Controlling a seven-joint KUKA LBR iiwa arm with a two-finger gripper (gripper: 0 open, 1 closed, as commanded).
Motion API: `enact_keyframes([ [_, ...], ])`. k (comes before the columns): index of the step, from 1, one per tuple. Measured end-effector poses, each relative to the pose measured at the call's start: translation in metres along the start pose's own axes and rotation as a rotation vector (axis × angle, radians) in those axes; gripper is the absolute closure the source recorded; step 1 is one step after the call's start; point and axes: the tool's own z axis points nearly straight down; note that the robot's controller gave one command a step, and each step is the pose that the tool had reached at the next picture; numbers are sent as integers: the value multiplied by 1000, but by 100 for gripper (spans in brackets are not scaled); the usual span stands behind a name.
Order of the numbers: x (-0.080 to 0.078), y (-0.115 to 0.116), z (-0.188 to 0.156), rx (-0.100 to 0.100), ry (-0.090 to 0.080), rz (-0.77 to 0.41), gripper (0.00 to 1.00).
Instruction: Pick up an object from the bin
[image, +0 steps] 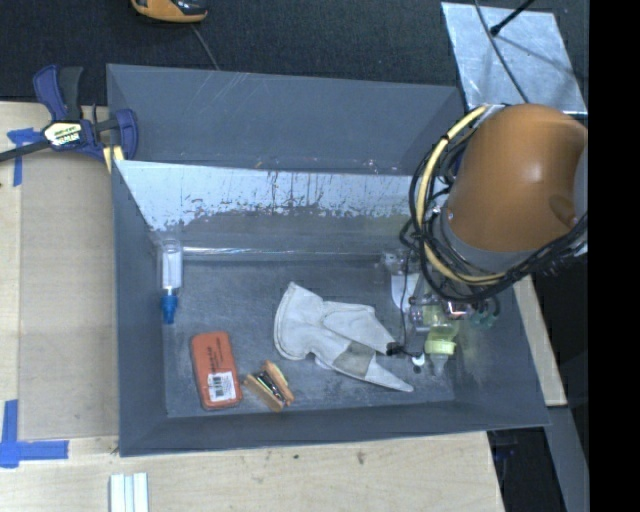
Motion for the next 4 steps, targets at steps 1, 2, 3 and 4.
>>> enact_keyframes([
  [1,-1,0,-4,0,-9,0,0],
  [2,-7,6,41,-1,-13,59,0],
  [3,-27,5,76,0,-8,51,0],
  [4,-34,8,101,-1,-10,82,0],
])
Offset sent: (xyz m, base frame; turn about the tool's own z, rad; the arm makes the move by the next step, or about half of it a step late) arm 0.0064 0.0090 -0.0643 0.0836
